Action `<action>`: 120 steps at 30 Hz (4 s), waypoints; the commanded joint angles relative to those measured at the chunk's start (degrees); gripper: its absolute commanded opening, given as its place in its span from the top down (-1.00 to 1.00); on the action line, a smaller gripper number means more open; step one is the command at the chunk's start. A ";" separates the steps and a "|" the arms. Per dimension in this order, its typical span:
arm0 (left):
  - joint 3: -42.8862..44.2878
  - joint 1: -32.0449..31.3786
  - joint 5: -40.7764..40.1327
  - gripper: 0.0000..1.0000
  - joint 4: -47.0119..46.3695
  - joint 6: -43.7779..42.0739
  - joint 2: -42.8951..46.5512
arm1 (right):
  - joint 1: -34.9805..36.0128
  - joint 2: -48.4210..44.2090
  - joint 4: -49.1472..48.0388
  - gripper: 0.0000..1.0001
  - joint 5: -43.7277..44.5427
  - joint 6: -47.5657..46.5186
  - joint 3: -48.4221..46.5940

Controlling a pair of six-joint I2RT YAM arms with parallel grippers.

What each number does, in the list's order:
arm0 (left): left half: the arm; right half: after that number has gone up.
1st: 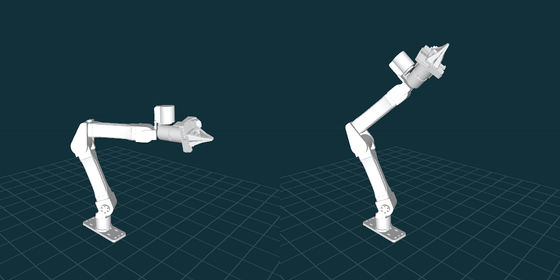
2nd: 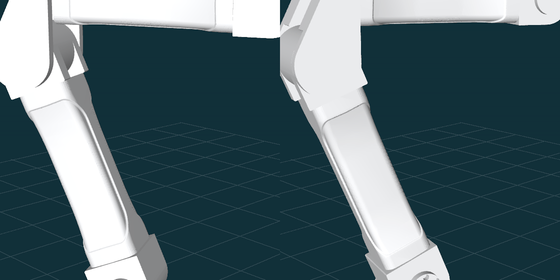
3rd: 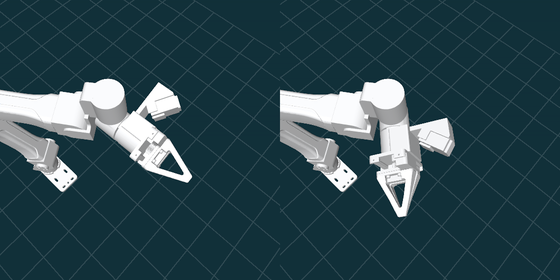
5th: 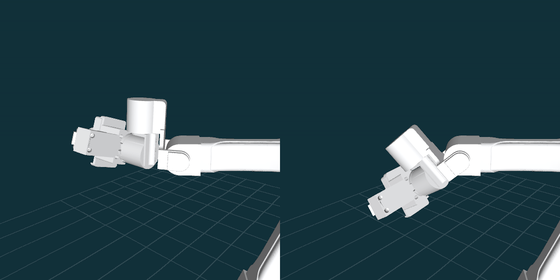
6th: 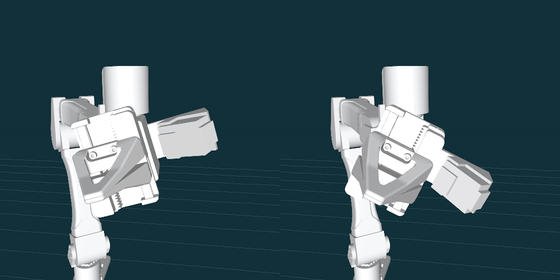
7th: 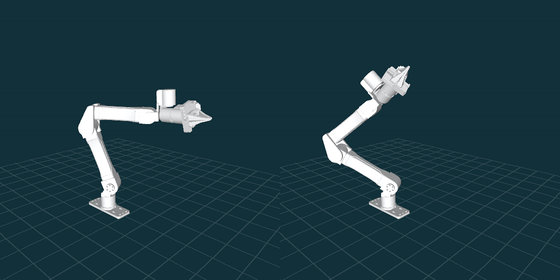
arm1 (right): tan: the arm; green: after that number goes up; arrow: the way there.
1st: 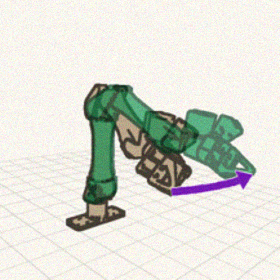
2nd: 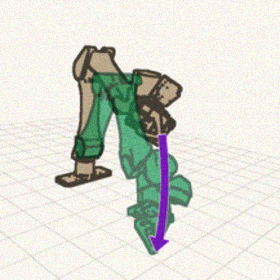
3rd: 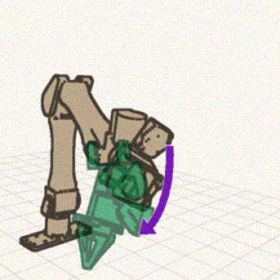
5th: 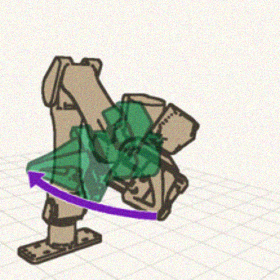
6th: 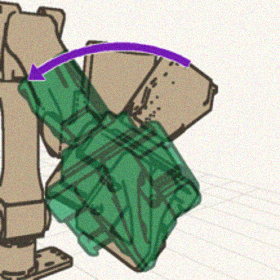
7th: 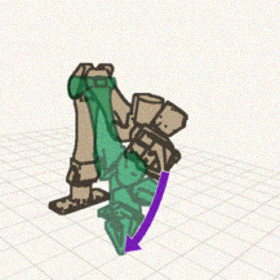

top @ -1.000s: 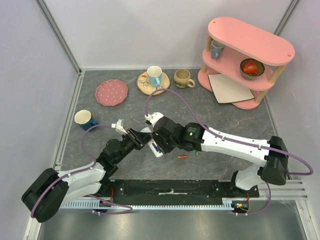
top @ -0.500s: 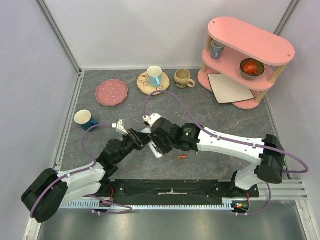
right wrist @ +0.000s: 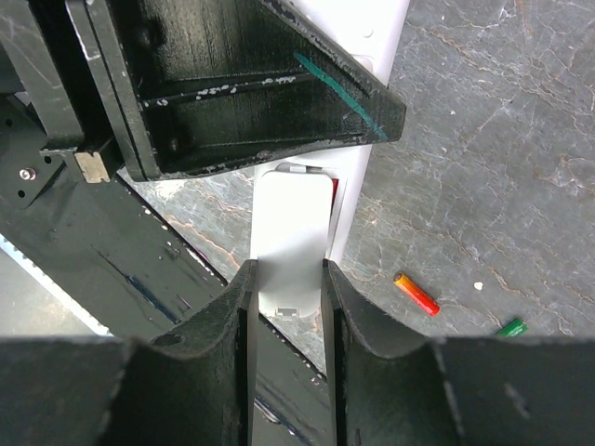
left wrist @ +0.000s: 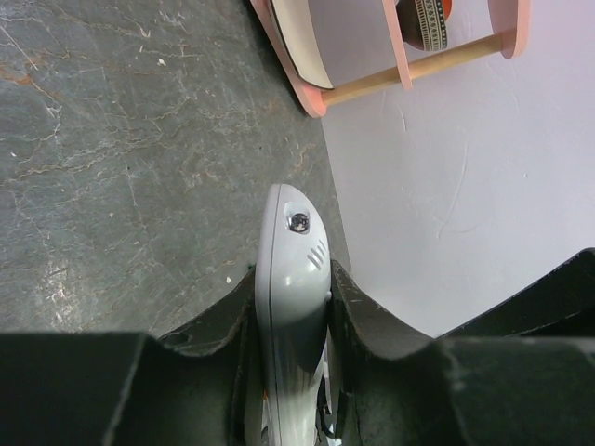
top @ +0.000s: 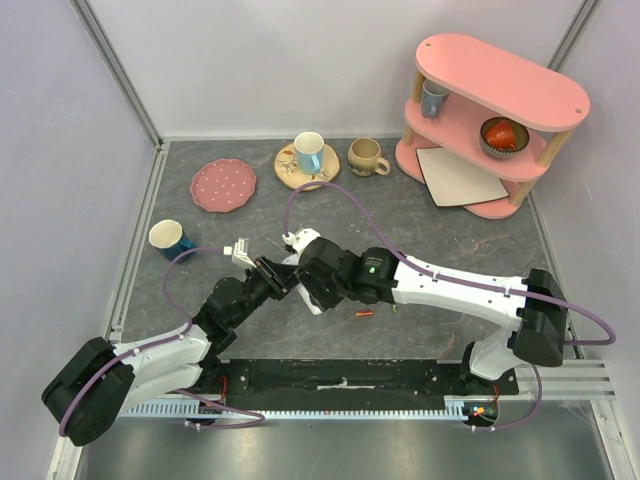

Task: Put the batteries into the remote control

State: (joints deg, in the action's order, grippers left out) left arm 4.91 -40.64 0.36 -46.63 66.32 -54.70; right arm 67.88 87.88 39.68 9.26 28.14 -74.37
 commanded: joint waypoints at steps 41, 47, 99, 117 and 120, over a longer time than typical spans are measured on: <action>2.39 -2.51 -0.71 0.96 -6.63 -1.64 0.38 | 0.41 3.00 -0.57 1.00 5.24 2.01 -4.29; 2.21 -2.95 1.04 0.96 -7.77 -1.64 0.12 | 0.15 3.18 -0.57 1.00 6.04 2.09 -4.64; 1.68 -4.01 -0.10 0.96 -6.19 -0.67 1.00 | -1.34 -0.51 -3.47 -0.21 4.46 3.15 -1.66; 1.69 -1.29 3.58 0.96 -3.20 0.82 5.12 | -14.85 -24.23 -20.50 -0.62 -14.50 8.67 19.48; 0.99 1.08 8.86 0.96 -3.90 3.89 5.92 | -18.47 -28.19 -30.52 -0.68 -24.09 12.63 27.33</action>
State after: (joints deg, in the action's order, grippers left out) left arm 5.02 -42.13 3.18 -48.21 66.35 -50.30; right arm 52.97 62.28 22.74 0.62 35.14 -55.83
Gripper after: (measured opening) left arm 0.333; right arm 0.816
